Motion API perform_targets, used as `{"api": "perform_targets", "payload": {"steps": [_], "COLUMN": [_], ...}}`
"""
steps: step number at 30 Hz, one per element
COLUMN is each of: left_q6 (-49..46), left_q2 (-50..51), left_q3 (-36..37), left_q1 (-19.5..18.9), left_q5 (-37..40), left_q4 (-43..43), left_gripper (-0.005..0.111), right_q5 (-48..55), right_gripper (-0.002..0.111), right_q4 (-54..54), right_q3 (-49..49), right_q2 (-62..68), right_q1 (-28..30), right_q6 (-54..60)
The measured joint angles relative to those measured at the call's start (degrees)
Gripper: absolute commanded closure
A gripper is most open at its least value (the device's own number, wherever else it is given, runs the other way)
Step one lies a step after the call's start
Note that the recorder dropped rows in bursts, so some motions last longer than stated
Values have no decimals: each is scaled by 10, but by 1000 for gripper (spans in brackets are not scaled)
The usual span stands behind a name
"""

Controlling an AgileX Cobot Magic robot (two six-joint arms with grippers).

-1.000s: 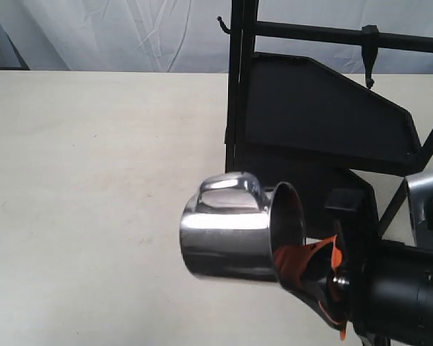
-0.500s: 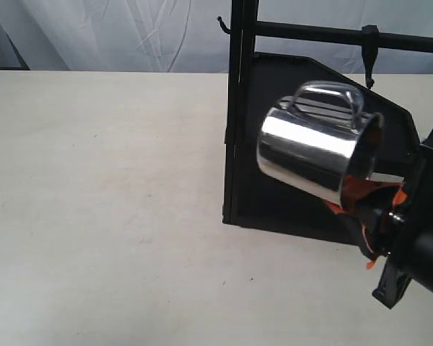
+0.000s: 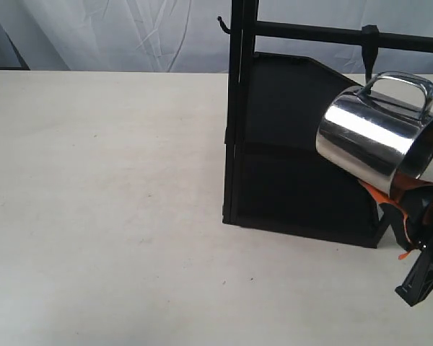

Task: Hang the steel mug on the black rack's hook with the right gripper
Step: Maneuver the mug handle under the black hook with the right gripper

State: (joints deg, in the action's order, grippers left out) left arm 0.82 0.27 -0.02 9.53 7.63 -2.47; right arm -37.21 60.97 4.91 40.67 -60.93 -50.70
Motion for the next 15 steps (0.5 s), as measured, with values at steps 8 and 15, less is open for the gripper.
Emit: {"api": "perform_targets", "payload": {"steps": [8,15], "left_q6": [0,0], "left_q2": [0,0], "left_q3": [0,0], "left_q1": [0,0], "left_q5": [0,0], "left_q4": [0,0], "left_gripper": [105,105], "right_q5": [-3,26], "right_gripper": [109,109], "right_q4": [15,-3], "right_q3": [-1,-1], "right_q2": [0,0], "right_q1": [0,0], "right_q6": [13,7]}}
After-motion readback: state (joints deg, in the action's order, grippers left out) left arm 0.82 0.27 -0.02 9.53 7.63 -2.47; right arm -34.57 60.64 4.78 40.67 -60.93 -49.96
